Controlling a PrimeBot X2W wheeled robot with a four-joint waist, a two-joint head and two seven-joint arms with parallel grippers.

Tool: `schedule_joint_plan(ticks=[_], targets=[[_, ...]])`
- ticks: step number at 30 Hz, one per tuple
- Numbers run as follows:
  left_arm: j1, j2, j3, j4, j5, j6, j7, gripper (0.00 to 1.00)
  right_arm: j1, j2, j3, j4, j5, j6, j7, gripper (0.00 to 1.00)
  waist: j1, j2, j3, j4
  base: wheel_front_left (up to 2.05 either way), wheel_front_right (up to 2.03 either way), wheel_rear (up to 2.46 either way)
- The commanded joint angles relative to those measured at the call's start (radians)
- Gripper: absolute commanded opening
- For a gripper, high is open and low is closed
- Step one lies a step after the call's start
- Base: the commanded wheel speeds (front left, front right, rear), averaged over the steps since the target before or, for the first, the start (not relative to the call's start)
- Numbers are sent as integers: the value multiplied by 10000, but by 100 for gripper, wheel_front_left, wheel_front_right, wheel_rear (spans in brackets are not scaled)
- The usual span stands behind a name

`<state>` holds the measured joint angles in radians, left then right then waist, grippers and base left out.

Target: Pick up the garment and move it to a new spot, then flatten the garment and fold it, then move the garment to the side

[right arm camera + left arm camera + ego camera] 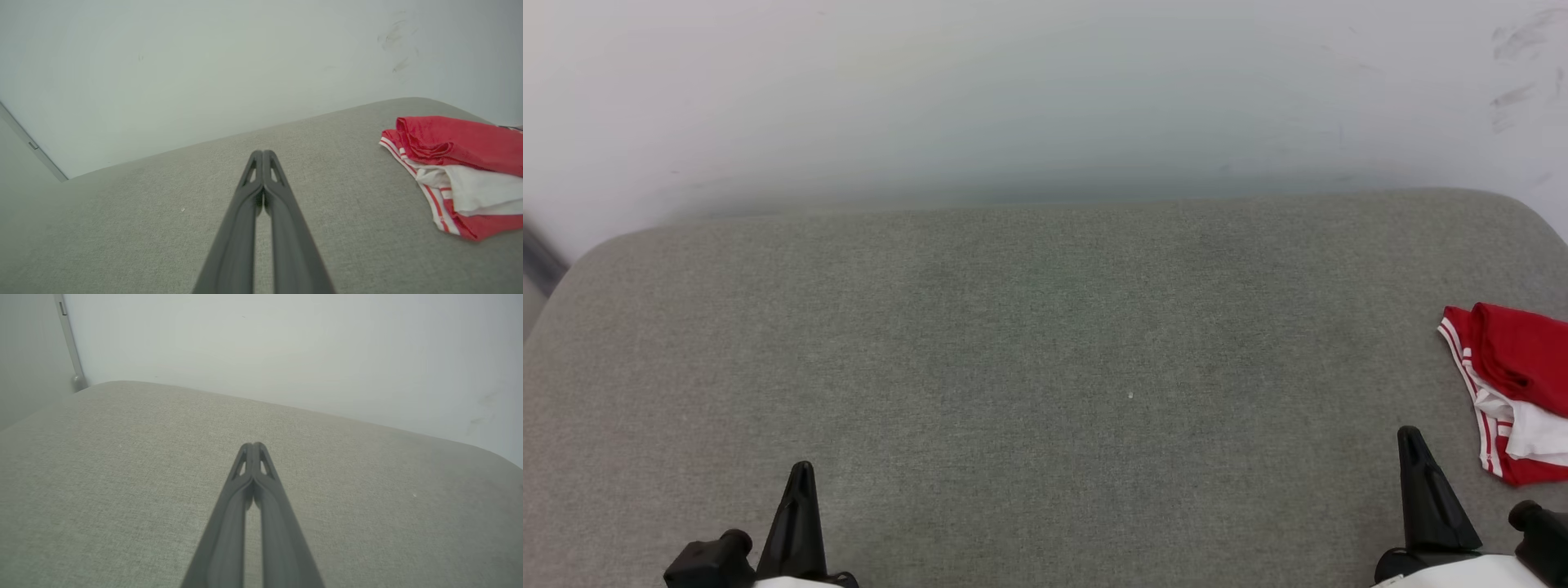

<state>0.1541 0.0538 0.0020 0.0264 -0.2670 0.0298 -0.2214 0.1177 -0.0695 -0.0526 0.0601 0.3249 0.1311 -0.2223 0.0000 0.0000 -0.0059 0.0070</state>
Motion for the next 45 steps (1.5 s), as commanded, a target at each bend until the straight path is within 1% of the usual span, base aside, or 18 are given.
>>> schedule_joint_plan(ticks=[1, 12, 23, 39, 45], targets=[[-300, 90, 25, -75, -472, -68, 70, 0, -299, -68, 0, -77, 456, -1, 76, 0, 0, 0, 2, -1, 0, 0, 0], [-693, 169, 68, 327, -2578, -322, 477, 0, -623, -110, 6, 217, 2456, -1, 501, 0, 0, 0, 9, -7, 0, 0, 0], [-1023, 223, 127, 635, -4414, -536, 855, 0, -894, -129, -11, 471, 4198, -1, 895, 0, 0, 0, 18, -14, 0, 0, 0], [-1409, 256, 244, 979, -6693, -801, 1353, 0, -1238, -131, -61, 791, 6365, -2, 1413, 0, 0, 0, 31, -24, 0, 0, 0], [-1528, 259, 281, 1081, -7331, -875, 1500, 0, -1331, -126, -80, 882, 6970, -2, 1559, 0, 0, 0, 35, -27, 0, 0, 0]])
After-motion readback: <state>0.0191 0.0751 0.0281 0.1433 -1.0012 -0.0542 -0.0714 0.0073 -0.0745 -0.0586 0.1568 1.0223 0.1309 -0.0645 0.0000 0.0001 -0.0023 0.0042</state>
